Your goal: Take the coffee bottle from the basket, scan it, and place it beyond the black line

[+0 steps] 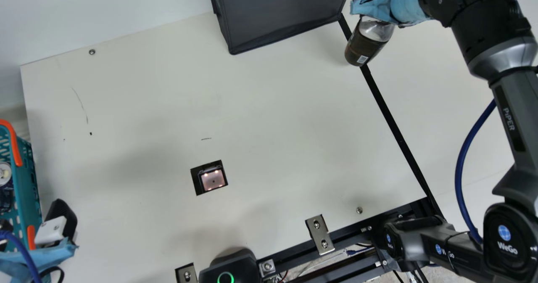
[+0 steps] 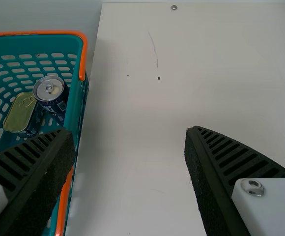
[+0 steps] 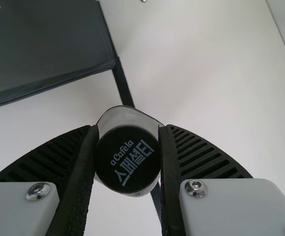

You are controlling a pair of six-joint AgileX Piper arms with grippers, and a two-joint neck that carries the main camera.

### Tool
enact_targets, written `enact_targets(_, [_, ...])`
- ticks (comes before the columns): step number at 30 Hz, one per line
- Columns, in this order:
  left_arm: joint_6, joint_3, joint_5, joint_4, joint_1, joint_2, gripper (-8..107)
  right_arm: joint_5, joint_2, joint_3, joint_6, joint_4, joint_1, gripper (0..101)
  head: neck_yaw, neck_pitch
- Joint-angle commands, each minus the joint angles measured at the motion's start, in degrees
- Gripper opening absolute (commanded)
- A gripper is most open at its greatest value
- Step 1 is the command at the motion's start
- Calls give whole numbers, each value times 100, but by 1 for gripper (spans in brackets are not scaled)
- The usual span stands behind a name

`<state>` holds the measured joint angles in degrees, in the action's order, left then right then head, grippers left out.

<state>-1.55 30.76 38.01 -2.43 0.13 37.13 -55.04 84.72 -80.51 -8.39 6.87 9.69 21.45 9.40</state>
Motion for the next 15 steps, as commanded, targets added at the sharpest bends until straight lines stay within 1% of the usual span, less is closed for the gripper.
enact_targets(1, [0,0,0,0,0,0,90,36,22,4,47,-39,138,0,13,-148])
enact_targets(9, [0,0,0,0,0,0,90,184,140,48,168,-104,546,0,13,-148])
enact_targets(15, [0,0,0,0,0,0,90,330,224,99,202,-81,742,0,13,-148])
